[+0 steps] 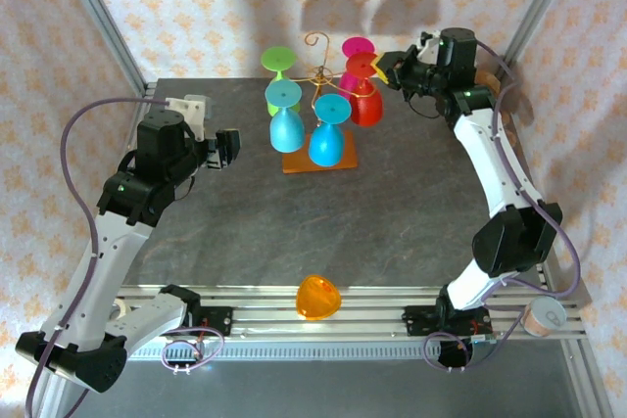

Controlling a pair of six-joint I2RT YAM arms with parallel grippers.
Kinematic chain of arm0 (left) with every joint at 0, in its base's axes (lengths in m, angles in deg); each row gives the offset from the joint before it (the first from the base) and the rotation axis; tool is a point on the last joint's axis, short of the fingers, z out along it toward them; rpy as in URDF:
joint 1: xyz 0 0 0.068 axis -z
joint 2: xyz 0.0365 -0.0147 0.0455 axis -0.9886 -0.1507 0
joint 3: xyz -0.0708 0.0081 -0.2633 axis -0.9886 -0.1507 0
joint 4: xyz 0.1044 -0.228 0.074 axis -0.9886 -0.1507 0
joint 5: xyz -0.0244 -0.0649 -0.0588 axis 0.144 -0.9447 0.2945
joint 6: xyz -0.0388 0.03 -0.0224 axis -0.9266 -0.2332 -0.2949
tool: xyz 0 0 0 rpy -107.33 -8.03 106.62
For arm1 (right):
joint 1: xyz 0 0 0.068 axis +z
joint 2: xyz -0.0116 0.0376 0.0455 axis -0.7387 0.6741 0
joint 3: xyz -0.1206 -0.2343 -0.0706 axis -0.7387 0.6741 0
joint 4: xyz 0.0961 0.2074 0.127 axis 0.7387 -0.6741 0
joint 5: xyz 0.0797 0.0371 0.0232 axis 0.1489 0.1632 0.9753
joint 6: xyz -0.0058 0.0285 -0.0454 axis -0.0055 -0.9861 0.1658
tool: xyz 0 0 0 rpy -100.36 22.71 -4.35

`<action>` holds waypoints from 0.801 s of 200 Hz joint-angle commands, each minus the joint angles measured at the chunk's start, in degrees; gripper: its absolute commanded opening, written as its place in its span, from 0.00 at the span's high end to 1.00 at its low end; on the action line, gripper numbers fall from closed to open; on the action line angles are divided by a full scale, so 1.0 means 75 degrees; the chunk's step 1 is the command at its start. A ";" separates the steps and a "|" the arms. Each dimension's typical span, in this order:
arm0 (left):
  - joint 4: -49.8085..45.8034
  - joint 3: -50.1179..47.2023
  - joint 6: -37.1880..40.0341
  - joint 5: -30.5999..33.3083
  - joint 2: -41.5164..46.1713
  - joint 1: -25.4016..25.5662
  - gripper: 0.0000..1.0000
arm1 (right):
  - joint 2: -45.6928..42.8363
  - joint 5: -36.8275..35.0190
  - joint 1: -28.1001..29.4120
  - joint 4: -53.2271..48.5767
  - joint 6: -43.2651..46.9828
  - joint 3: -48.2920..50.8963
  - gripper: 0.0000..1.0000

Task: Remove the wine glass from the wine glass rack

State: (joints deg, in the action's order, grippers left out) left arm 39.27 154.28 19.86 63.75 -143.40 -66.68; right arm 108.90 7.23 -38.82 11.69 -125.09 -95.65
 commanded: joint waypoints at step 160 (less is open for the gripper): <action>-0.2810 0.0698 -0.0558 0.0124 0.0598 0.0155 0.31 | -0.2887 -0.0922 -0.0927 -0.2509 0.2022 0.1636 1.00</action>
State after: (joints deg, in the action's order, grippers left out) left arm 27.12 156.38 17.21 63.36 -139.71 -65.93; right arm 90.33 3.14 -45.42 -0.75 -114.88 -84.18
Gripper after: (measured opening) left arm 0.700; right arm 0.044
